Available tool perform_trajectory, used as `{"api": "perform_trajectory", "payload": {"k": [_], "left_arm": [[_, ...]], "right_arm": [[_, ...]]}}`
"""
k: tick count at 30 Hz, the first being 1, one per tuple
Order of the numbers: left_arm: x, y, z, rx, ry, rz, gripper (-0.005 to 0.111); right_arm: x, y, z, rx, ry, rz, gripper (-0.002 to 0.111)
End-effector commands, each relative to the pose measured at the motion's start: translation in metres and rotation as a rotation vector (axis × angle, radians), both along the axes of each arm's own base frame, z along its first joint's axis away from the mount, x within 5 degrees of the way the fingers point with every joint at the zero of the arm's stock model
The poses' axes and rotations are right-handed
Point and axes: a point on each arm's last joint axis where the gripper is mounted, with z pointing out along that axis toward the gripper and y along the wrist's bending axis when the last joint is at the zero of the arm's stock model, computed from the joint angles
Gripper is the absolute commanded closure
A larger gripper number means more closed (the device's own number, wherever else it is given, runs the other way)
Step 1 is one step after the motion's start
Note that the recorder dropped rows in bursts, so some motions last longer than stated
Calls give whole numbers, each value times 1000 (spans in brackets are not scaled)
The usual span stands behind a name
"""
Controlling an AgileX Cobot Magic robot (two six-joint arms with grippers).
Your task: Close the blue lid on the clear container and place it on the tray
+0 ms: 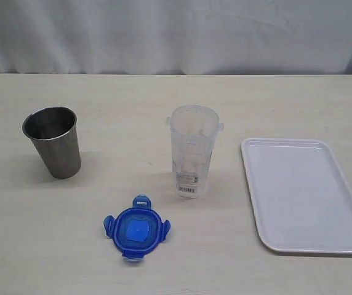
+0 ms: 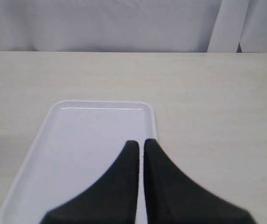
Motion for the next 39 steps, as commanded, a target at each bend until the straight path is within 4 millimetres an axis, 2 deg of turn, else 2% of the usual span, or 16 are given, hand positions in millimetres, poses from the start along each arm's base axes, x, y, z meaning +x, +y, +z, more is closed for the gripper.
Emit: {"api": "perform_trajectory", "payload": {"k": [1, 4, 9, 11, 13, 17, 18, 19, 22, 24, 28, 33, 39], "left_arm": [[-2, 0, 19, -224, -208, -25, 107], [-3, 0, 22, -384, -240, -46, 107], [-6, -2, 32, -272, -358, -77, 106], [-9, -5, 40, -228, -442, -105, 97], [-7, -7, 44, -203, -478, -129, 81], [4, -12, 45, -151, -456, -167, 27], [11, -15, 44, -107, -426, -185, 9], [16, -17, 44, -96, -404, -195, 4], [34, -19, 39, -103, -318, -212, 2], [55, -22, 26, -120, -192, -229, 2], [79, -30, 0, -104, -29, -295, 2], [102, -32, -25, -85, 65, -307, 2], [125, -38, -39, -69, 134, -361, 2]], "right_arm": [[0, 0, -1, 2, 0, 3, 104], [0, 0, -1, 2, 0, 3, 104], [0, 0, -1, 2, 0, 3, 104], [0, 0, -1, 2, 0, 3, 104], [0, 0, -1, 2, 0, 3, 104], [0, 0, -1, 2, 0, 3, 104], [0, 0, -1, 2, 0, 3, 104], [0, 0, -1, 2, 0, 3, 104], [0, 0, -1, 2, 0, 3, 104], [0, 0, -1, 2, 0, 3, 104], [0, 0, -1, 2, 0, 3, 104], [0, 0, -1, 2, 0, 3, 104], [0, 0, -1, 2, 0, 3, 104]]}}
